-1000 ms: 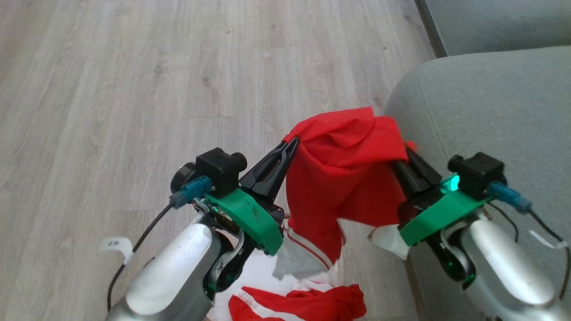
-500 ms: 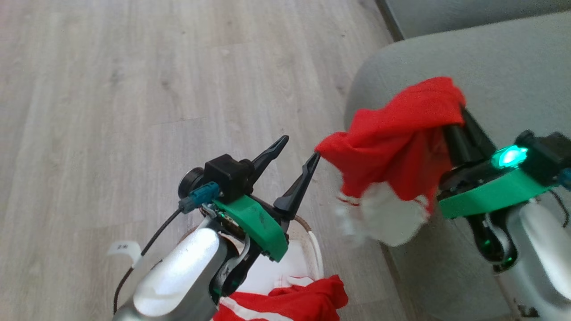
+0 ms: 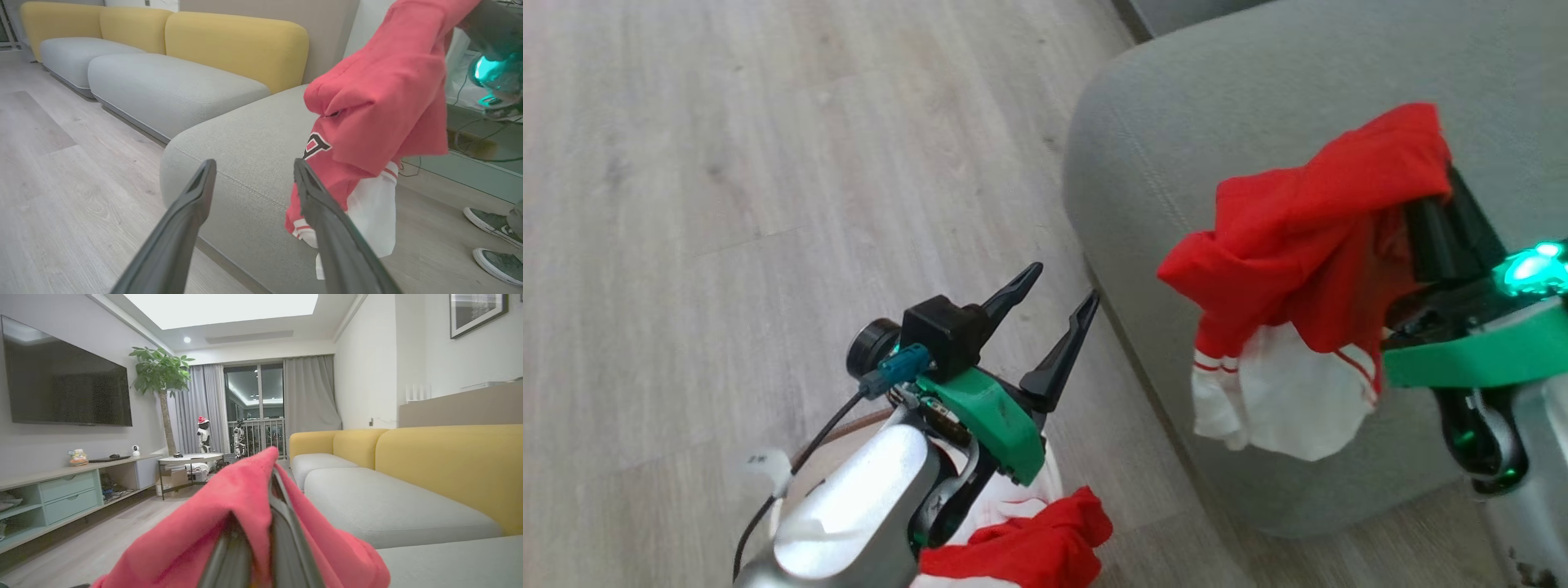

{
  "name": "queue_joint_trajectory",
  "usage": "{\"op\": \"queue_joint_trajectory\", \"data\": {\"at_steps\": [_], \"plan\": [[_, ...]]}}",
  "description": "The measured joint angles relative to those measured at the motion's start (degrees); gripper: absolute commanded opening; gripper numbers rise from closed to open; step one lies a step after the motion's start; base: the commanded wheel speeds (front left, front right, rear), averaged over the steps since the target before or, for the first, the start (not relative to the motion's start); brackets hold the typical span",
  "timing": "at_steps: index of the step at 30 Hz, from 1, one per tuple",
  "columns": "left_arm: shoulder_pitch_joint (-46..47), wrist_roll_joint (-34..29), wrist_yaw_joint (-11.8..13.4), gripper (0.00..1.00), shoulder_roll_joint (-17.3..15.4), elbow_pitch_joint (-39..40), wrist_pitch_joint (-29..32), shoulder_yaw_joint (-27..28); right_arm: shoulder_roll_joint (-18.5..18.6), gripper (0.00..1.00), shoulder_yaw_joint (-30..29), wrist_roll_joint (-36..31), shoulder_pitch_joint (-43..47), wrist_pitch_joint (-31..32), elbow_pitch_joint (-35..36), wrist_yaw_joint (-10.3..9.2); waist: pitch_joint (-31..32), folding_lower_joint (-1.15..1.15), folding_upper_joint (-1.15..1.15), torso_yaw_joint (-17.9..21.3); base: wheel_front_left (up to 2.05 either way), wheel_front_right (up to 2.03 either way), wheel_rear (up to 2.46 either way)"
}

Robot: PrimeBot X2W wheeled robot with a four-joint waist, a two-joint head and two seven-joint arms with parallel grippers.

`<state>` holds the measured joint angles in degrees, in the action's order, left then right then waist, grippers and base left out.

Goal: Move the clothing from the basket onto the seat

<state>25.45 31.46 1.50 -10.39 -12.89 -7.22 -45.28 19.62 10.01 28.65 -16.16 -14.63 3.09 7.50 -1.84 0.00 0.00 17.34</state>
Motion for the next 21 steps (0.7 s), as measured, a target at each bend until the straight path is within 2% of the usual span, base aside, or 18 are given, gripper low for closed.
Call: {"op": "queue_joint_trajectory", "data": {"at_steps": [11, 21], "plan": [[1.16, -0.59, 0.23, 1.0, 0.19, -2.41, -1.71, -0.14, -0.08, 0.0, -2.32, -0.43, 1.2, 0.0, 5.37, 0.0, -1.96, 0.0, 0.0, 7.2, 0.0, 0.0, 0.0], [1.56, -0.62, 0.23, 1.0, 0.53, -3.69, -2.45, -0.33, -0.11, 0.0, -3.47, -0.51, 2.21, 0.0, 6.16, 0.0, -2.77, 0.0, 0.0, 9.67, 0.0, 0.0, 0.0]]}}
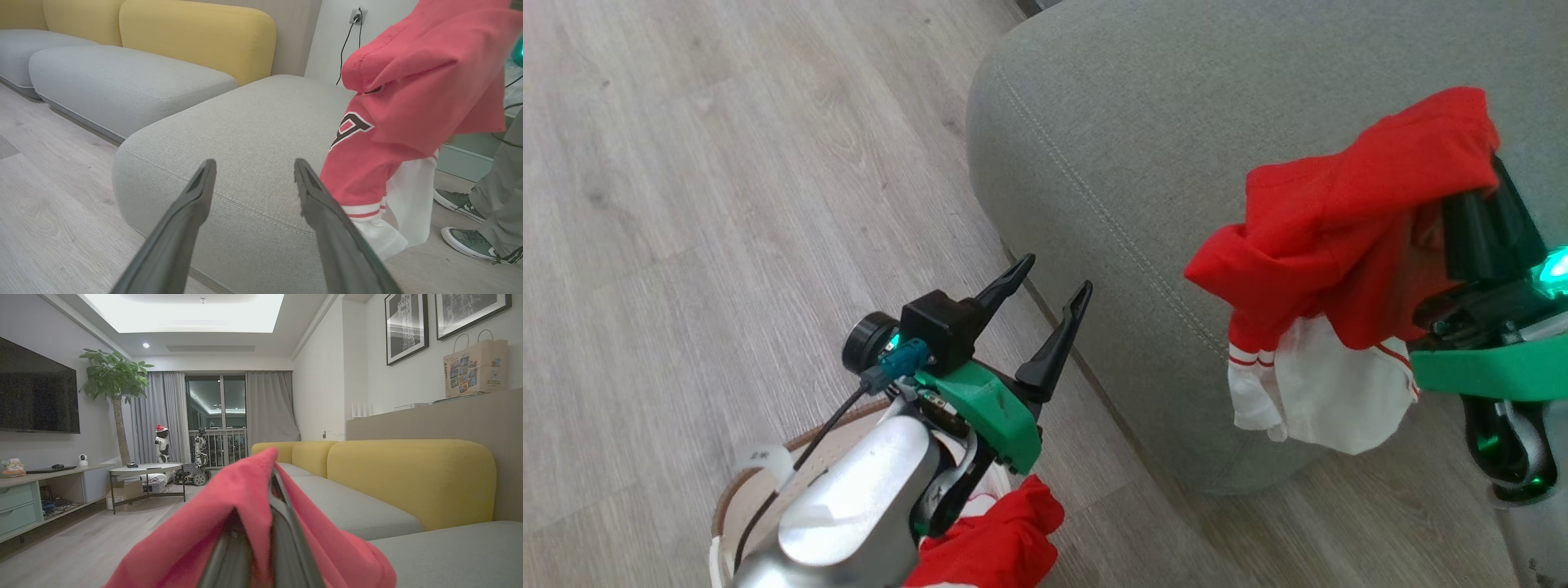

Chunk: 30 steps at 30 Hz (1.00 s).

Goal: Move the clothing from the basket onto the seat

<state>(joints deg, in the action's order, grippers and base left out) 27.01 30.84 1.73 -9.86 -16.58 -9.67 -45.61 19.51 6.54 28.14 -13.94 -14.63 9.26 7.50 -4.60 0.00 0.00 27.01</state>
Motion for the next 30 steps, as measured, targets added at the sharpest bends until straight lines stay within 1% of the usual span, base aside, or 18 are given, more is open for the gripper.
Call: {"op": "queue_joint_trajectory", "data": {"at_steps": [7, 9, 13, 15, 17, 23, 27, 30], "plan": [[1.18, -0.43, -0.01, 1.0, 0.27, -0.4, -0.02, -0.38, 0.7, 0.0, -0.16, -0.55, -1.7, 0.0, -0.01, 0.0, -1.27, 0.0, 0.0, 0.14, 0.0, 0.0, 0.0], [1.76, -0.63, -0.01, 1.0, 0.35, -0.41, -0.01, -0.57, 1.22, 0.0, -0.16, -0.54, -3.66, 0.0, -0.05, 0.0, -1.86, 0.0, 0.0, -0.09, 0.0, 0.0, 0.0], [2.71, -1.45, -0.01, 1.0, 0.33, -0.4, 0.13, -1.27, 3.46, 0.0, -0.55, -0.42, -8.82, 0.0, -1.18, 0.0, -3.41, 0.0, 0.0, -0.68, 0.0, 0.0, 0.0], [3.35, -1.53, 0.05, 1.0, 0.25, -0.31, 0.86, -1.69, 4.41, 0.0, -0.74, 1.03, -11.7, -0.01, -2.53, 0.0, -4.47, 0.0, 0.0, -1.0, 0.0, 0.0, 0.0], [4.05, -2.05, 0.14, 1.0, 0.11, -0.14, 1.56, -1.85, 5.38, 0.0, -0.64, 2.54, -15.07, -0.01, -5.2, 0.0, -5.65, 0.0, 0.0, -1.27, 0.0, 0.0, 0.0], [7.02, -2.99, 0.34, 1.0, -0.22, 0.58, 3.37, -2.14, 10.11, 0.0, 0.86, 6.91, -25.48, -0.01, -15.92, 0.0, -9.45, 0.0, 0.0, -2.57, 0.0, 0.0, 0.0], [8.75, -3.56, 0.33, 1.0, -0.21, 0.81, 4.49, -2.86, 12.85, 0.0, 3.44, 8.7, -31.38, -0.01, -22.61, 0.0, -12.19, -0.01, 0.0, -3.72, 0.0, 0.0, 0.0], [9.73, -4.17, 0.33, 1.0, -0.22, 1.0, 5.13, -3.45, 15.0, 0.0, 6.73, 9.14, -35.54, -0.01, -28.52, 0.0, -14.14, -0.01, 0.0, -4.56, 0.0, 0.0, 0.0]]}}
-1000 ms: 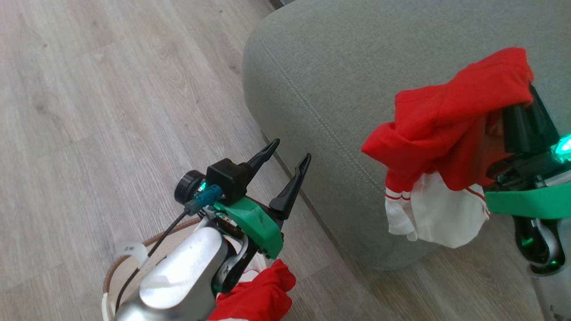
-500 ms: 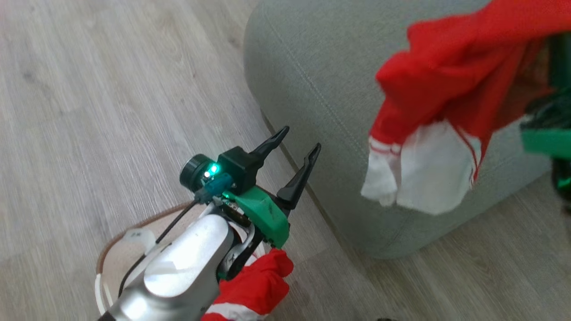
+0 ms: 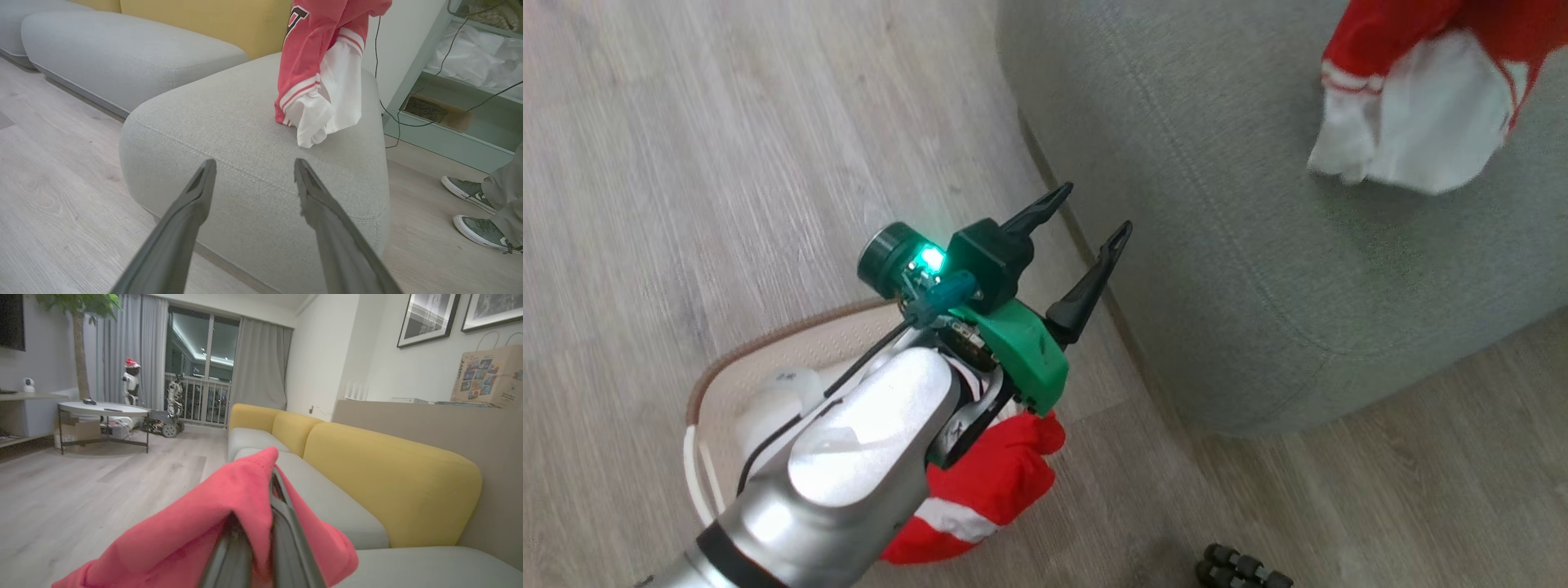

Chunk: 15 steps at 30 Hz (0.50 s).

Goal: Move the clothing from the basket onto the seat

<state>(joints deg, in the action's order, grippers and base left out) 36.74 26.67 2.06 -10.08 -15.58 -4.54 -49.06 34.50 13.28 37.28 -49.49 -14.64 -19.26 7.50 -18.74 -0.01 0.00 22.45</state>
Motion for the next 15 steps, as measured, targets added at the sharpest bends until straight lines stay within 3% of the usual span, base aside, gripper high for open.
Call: {"op": "queue_joint_trajectory", "data": {"at_steps": [8, 15], "plan": [[2.55, -0.86, 0.0, 1.0, 0.12, 0.13, 0.96, -0.58, 3.8, 0.0, 1.33, -2.35, -8.6, 0.0, -12.1, 0.0, -4.1, 0.0, 0.0, -2.35, 0.0, 0.0, 0.0], [3.28, -1.36, 0.0, 1.0, 0.18, 0.29, 1.37, -1.67, 4.02, 0.0, 5.38, -3.48, -9.14, 0.01, -22.46, 0.0, -6.76, 0.0, 0.0, -3.83, 0.0, 0.0, 0.0]]}}
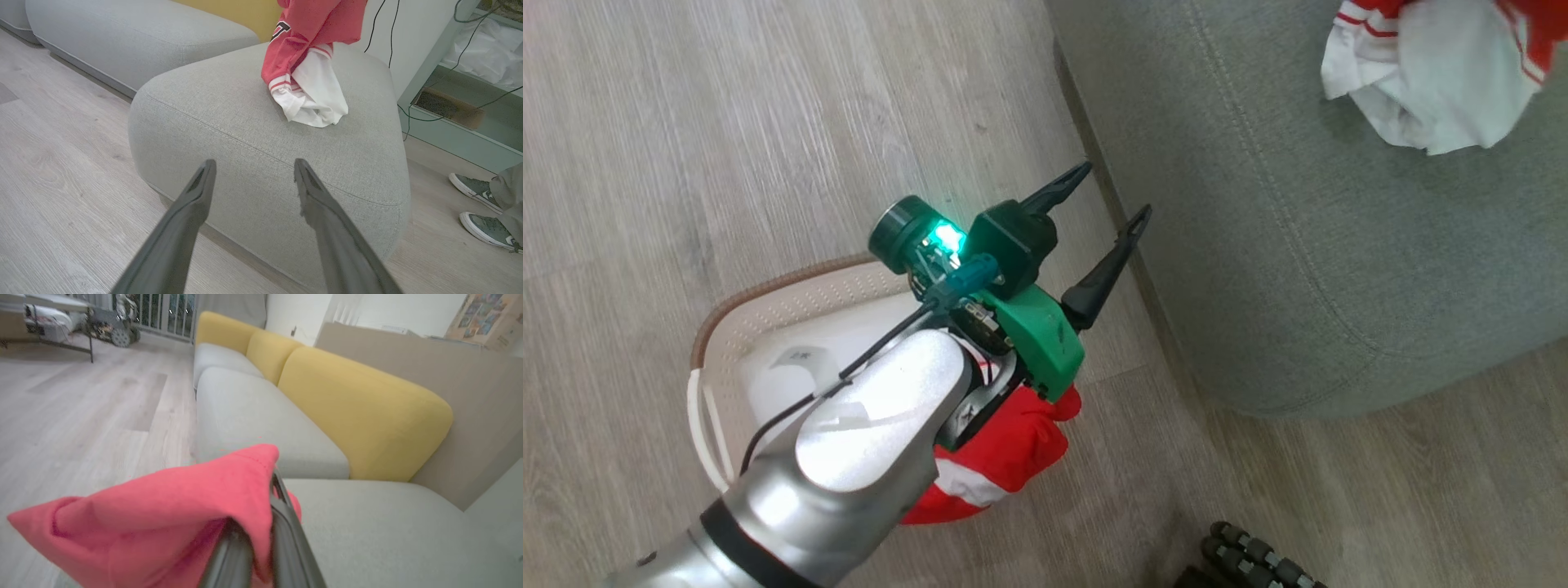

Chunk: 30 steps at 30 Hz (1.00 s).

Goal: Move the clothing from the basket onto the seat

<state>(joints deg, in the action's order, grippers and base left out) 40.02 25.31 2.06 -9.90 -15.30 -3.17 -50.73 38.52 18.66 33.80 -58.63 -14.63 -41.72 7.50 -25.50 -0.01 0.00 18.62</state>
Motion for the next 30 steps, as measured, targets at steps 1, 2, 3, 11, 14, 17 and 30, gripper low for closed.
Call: {"op": "queue_joint_trajectory", "data": {"at_steps": [1, 2, 3, 11, 14, 17, 30], "plan": [[0.1, -0.01, 0.0, 1.0, 0.05, 0.01, 0.0, -0.22, -0.01, 0.0, 0.64, 0.03, 0.0, 0.0, -1.35, 0.01, -0.32, 0.0, 0.0, -0.15, 0.0, 0.0, 0.0], [0.24, -0.01, 0.0, 1.0, 0.14, 0.01, 0.01, -0.3, -0.01, 0.0, 1.47, 0.03, 0.0, 0.0, -2.7, 0.0, -0.61, 0.0, 0.0, -0.31, 0.0, 0.0, 0.0], [0.51, -0.01, 0.0, 1.0, 0.23, 0.0, 0.01, -0.38, -0.02, 0.0, 2.45, 0.03, 0.01, 0.0, -4.1, 0.01, -0.87, 0.0, 0.0, -0.48, 0.0, 0.0, 0.0], [2.25, -0.01, 0.05, 1.0, 0.86, -0.21, -0.03, -0.38, -0.34, 0.0, 14.29, 3.58, -0.05, 2.08, -15.37, 0.01, -1.98, 0.0, 0.0, -1.8, 0.0, 0.0, 0.0], [2.25, -0.01, 0.07, 1.0, 0.9, -0.32, -0.46, -0.37, -0.38, 0.0, 17.8, 5.81, -0.07, 4.9, -17.41, 0.01, -2.01, 0.0, 0.0, -2.3, 0.0, 0.0, 0.0], [2.25, 0.0, 0.08, 1.0, 0.9, -0.4, -0.55, -0.37, -0.41, 0.0, 19.62, 7.48, -0.1, 6.04, -17.75, 0.01, -1.9, 0.0, 0.0, -2.52, 0.0, 0.0, 0.0], [1.73, 1.26, 0.43, 1.0, 1.34, -1.91, -3.56, -0.33, 0.04, 1.0, 29.88, 16.83, -0.87, 10.13, -17.06, 0.01, 3.23, 0.0, 0.0, -2.57, 0.0, 0.0, 0.0]]}}
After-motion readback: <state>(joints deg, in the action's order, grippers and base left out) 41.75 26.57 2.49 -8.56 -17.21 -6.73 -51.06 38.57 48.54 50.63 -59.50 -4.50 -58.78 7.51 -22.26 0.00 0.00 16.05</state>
